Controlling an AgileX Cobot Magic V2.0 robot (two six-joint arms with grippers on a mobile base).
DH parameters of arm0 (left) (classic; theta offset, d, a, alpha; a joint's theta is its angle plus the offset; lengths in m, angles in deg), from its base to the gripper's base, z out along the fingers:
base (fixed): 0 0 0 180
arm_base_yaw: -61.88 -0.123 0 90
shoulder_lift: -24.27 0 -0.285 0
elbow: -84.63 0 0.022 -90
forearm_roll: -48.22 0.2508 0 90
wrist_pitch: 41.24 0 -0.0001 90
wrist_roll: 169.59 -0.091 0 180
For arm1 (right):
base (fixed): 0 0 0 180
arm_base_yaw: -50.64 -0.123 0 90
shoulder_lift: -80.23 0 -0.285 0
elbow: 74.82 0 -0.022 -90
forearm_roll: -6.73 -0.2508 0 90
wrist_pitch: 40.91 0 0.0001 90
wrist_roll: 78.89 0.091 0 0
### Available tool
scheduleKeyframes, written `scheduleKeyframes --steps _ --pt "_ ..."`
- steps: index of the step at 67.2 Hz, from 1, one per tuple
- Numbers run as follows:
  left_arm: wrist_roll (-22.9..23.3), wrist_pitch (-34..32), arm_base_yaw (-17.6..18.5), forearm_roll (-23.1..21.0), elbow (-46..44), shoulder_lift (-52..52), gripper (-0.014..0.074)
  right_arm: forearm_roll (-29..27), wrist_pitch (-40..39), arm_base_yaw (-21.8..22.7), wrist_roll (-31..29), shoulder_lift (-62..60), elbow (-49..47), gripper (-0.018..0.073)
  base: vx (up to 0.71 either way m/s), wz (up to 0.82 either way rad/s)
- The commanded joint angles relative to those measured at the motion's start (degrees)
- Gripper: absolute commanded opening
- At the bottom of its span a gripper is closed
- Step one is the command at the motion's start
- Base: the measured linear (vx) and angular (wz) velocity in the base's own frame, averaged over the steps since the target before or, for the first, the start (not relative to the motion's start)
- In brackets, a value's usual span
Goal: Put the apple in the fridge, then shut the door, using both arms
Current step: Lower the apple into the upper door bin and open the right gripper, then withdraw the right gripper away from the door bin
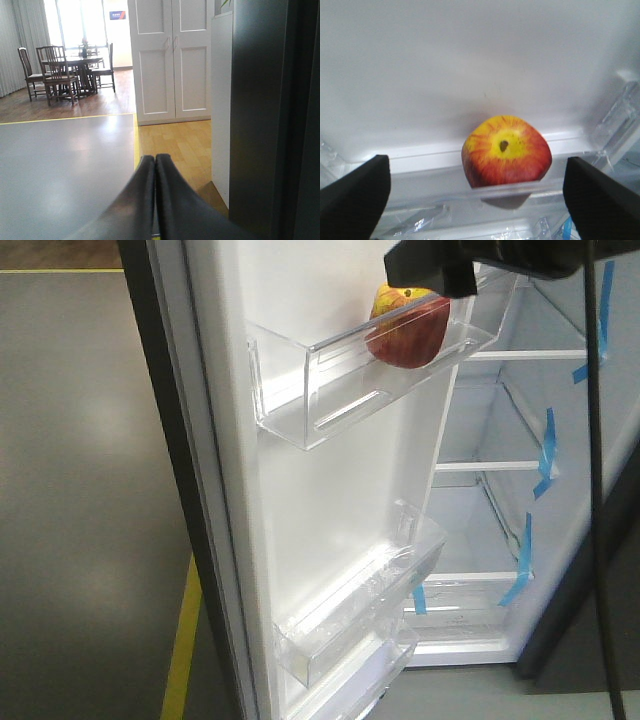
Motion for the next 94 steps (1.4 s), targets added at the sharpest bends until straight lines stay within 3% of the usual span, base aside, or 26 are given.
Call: scheduleKeyframes --steps 1,24,54,74,94 --pt "0.0 -4.1 0.1 -0.5 -1.0 -0.8 -0.0006 -0.6 -5.9 -0.1 -0.3 -7.1 5.4 0.0655 0.0 0.0" --pt "0.0 -4.1 0.1 -0.5 -1.0 -0.8 -0.0006 -0.8 -9.6 0.0 0.1 -25.0 28.9 0.0639 0.0 0.0" --pt "0.0 -4.1 0.1 -0.5 -1.0 -0.8 -0.0006 -1.3 -5.3 0.0 1.6 -49.0 54.7 0.0611 0.0 0.0" --pt "0.0 -4.1 0.1 -0.5 -1.0 -0.8 -0.0006 -8.2 4.6 0.0 1.8 -62.0 63.0 0.0584 0.0 0.0" --pt "0.0 -4.1 0.1 -0.5 -1.0 -0.8 -0.0006 -8.3 11.3 0.0 6.0 -69.6 67.1 0.058 0.0 0.0"
